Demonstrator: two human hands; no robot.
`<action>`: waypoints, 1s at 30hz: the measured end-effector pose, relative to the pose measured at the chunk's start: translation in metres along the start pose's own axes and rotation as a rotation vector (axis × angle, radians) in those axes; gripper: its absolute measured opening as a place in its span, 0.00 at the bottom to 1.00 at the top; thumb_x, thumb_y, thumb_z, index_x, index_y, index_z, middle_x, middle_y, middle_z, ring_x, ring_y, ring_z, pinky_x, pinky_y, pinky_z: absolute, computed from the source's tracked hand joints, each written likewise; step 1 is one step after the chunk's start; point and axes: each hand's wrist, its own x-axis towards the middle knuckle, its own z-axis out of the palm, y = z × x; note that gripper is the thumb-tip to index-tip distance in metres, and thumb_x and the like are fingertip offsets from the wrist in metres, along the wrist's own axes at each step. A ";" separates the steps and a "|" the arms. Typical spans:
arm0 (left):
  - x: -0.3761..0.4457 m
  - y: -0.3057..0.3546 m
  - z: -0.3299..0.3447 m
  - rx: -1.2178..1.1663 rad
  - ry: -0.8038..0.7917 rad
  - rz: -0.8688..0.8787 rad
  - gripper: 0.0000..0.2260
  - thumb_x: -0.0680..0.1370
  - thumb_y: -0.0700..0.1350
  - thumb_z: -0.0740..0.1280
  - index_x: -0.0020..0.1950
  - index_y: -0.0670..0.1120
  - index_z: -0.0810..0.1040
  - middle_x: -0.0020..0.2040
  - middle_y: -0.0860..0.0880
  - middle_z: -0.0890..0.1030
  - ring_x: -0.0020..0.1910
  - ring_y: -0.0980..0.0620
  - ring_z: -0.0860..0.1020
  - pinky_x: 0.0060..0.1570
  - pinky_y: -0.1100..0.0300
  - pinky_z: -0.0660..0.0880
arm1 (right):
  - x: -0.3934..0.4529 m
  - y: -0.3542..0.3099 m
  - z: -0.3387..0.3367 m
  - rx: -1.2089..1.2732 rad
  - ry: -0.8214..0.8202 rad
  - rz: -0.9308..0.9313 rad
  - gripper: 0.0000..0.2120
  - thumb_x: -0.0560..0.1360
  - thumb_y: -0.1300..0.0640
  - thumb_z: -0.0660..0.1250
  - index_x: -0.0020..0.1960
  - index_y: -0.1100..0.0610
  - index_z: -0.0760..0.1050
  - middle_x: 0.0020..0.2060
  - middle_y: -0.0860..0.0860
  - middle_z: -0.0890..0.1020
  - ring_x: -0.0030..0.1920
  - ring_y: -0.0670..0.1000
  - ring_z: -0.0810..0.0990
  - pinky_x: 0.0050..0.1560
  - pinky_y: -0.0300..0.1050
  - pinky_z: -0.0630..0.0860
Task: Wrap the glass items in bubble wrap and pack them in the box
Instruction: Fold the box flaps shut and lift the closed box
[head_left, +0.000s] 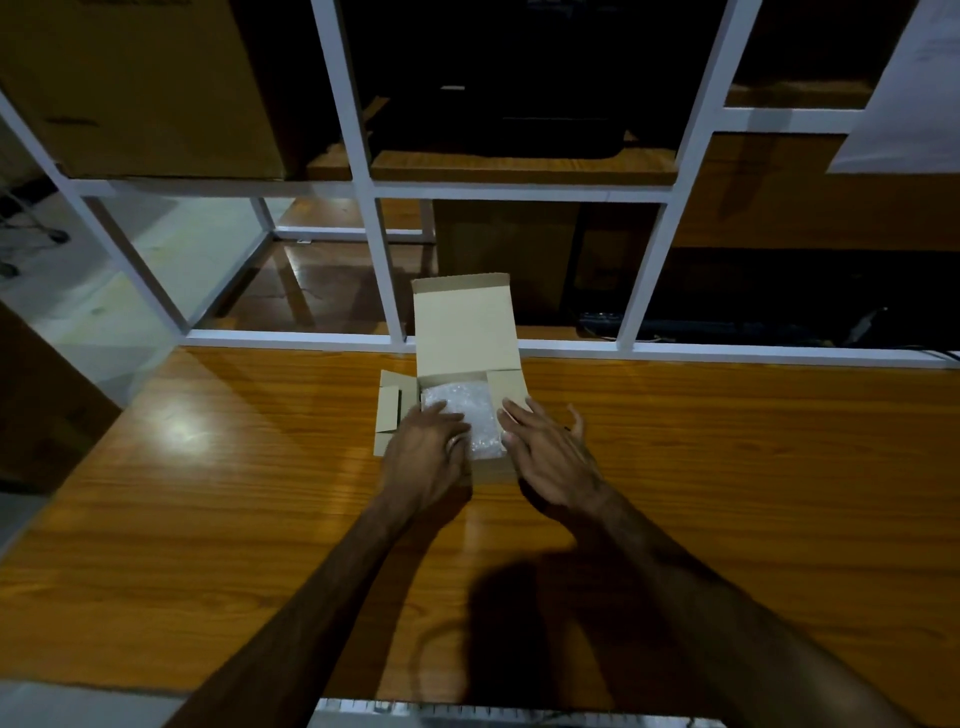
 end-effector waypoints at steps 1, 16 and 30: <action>-0.006 0.000 -0.001 0.010 0.108 -0.037 0.13 0.83 0.48 0.66 0.62 0.45 0.85 0.65 0.45 0.84 0.72 0.42 0.76 0.75 0.39 0.68 | 0.003 0.001 -0.001 0.009 -0.003 0.006 0.26 0.87 0.40 0.44 0.80 0.45 0.64 0.82 0.41 0.60 0.84 0.48 0.53 0.78 0.71 0.39; -0.006 -0.030 -0.022 -0.741 0.376 -0.752 0.14 0.81 0.40 0.71 0.67 0.44 0.82 0.61 0.48 0.85 0.57 0.49 0.84 0.54 0.48 0.85 | 0.001 -0.009 0.011 0.223 0.080 0.137 0.21 0.87 0.43 0.52 0.77 0.43 0.70 0.81 0.38 0.62 0.83 0.48 0.53 0.78 0.69 0.39; 0.019 0.013 0.027 -0.079 0.173 -0.348 0.16 0.80 0.51 0.63 0.53 0.43 0.87 0.51 0.42 0.84 0.54 0.43 0.78 0.56 0.46 0.76 | 0.004 -0.008 0.011 0.268 0.061 0.156 0.19 0.87 0.46 0.57 0.76 0.43 0.72 0.81 0.39 0.63 0.83 0.52 0.57 0.76 0.69 0.42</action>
